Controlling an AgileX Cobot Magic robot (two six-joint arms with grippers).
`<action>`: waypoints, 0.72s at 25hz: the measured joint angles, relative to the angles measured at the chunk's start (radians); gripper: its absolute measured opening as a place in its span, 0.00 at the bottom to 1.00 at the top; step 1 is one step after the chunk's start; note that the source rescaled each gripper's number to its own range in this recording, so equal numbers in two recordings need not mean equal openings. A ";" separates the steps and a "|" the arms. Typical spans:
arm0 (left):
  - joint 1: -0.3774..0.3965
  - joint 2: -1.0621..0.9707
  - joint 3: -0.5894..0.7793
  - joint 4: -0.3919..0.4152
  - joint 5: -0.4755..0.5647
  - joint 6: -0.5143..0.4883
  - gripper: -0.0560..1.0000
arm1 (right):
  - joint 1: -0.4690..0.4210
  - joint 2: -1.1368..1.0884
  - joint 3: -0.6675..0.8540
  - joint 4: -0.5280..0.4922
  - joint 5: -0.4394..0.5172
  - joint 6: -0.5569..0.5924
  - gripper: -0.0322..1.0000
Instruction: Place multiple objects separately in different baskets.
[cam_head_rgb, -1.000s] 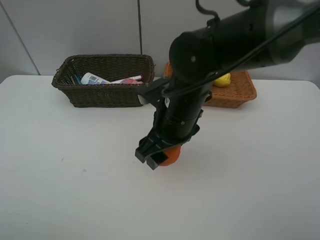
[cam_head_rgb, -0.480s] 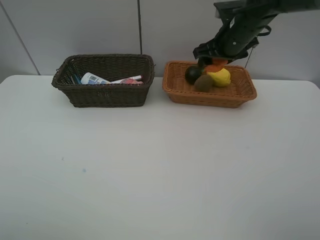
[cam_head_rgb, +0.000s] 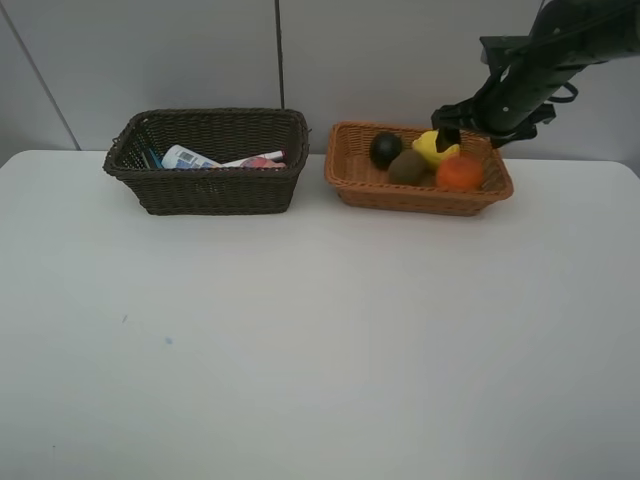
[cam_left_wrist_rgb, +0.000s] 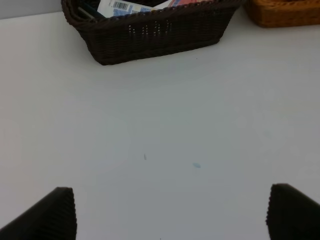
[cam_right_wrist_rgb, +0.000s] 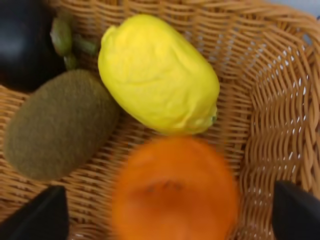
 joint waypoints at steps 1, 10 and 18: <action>0.000 0.000 0.000 0.000 0.000 0.000 1.00 | 0.000 0.000 0.000 0.000 0.007 0.012 0.98; 0.000 0.000 0.000 0.000 0.000 0.000 1.00 | -0.166 -0.111 0.012 -0.036 0.096 0.060 0.98; 0.000 0.000 0.000 0.000 0.000 0.000 1.00 | -0.251 -0.357 0.234 -0.042 0.236 0.062 0.98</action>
